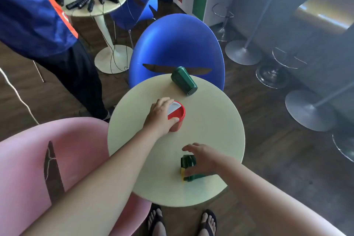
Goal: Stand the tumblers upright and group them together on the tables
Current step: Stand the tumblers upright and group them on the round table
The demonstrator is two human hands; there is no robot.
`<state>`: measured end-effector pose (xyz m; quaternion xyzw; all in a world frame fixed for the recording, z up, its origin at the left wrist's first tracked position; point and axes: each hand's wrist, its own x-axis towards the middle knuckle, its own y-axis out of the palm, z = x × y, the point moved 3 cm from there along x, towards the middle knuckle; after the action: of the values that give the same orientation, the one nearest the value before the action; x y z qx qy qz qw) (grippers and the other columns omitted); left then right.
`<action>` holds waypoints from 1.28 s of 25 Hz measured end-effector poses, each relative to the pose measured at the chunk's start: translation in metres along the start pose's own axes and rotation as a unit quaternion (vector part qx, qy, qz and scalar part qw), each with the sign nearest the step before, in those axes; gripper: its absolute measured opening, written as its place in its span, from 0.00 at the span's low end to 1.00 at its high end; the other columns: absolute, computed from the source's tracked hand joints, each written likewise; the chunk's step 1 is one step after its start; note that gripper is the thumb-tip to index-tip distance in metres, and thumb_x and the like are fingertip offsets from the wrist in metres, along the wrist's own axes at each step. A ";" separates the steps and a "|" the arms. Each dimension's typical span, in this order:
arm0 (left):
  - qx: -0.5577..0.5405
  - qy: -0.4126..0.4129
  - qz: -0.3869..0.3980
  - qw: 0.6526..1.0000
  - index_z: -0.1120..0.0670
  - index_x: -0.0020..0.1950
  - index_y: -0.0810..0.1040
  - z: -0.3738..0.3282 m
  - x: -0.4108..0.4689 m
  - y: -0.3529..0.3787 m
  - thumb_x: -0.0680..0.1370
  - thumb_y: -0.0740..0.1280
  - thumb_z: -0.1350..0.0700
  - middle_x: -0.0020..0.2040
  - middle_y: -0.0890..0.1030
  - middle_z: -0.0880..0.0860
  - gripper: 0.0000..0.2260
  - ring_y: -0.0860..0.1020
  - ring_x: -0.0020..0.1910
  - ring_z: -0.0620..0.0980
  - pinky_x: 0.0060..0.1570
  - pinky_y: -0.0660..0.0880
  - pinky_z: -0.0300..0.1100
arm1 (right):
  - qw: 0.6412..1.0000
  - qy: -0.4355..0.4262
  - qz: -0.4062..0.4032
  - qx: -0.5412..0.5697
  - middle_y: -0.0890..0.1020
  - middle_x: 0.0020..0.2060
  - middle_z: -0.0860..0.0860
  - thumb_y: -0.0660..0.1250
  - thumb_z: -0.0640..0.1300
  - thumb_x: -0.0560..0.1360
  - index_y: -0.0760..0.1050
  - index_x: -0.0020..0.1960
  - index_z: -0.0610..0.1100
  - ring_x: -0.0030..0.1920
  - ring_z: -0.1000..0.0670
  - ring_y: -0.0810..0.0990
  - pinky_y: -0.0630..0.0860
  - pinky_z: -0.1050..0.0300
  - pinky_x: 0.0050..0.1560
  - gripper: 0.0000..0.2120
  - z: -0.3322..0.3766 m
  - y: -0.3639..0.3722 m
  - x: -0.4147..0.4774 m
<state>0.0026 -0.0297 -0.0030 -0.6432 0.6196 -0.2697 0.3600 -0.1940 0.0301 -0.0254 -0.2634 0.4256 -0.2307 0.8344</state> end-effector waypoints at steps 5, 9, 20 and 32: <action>0.010 0.007 0.000 1.000 0.50 0.76 0.68 0.002 0.001 0.000 0.75 0.73 0.50 0.75 0.66 0.48 0.31 0.67 0.70 0.54 0.65 0.68 0.48 | 0.991 0.005 0.047 -0.125 0.76 0.65 0.52 0.78 0.64 0.63 0.63 0.77 0.55 0.64 0.46 0.74 0.72 0.51 0.60 0.47 0.002 0.006 0.012; 0.013 0.004 -0.003 1.000 0.49 0.76 0.67 0.003 0.000 -0.001 0.75 0.73 0.49 0.75 0.66 0.47 0.31 0.66 0.70 0.53 0.64 0.69 0.48 | 0.991 -0.005 0.039 -0.131 0.78 0.62 0.51 0.79 0.63 0.63 0.65 0.75 0.54 0.60 0.45 0.77 0.75 0.52 0.56 0.46 -0.003 0.009 0.016; 0.030 -0.006 0.007 0.999 0.48 0.77 0.65 0.000 0.001 -0.002 0.75 0.73 0.49 0.75 0.65 0.47 0.31 0.67 0.69 0.53 0.63 0.71 0.49 | 0.983 -0.050 -0.167 0.064 0.76 0.62 0.58 0.78 0.64 0.58 0.66 0.75 0.55 0.59 0.54 0.76 0.73 0.60 0.58 0.48 -0.019 -0.026 0.003; 0.041 -0.004 0.009 0.999 0.48 0.75 0.67 0.002 0.006 0.000 0.74 0.74 0.47 0.74 0.67 0.47 0.32 0.69 0.70 0.53 0.65 0.71 0.48 | 0.967 -0.045 -0.226 0.107 0.69 0.68 0.56 0.77 0.59 0.62 0.60 0.78 0.51 0.65 0.51 0.74 0.70 0.66 0.61 0.49 -0.046 -0.024 -0.005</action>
<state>0.0051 -0.0352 -0.0044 -0.6231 0.6127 -0.2888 0.3910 -0.2387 0.0043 -0.0300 -0.2719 0.2897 -0.4452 0.8025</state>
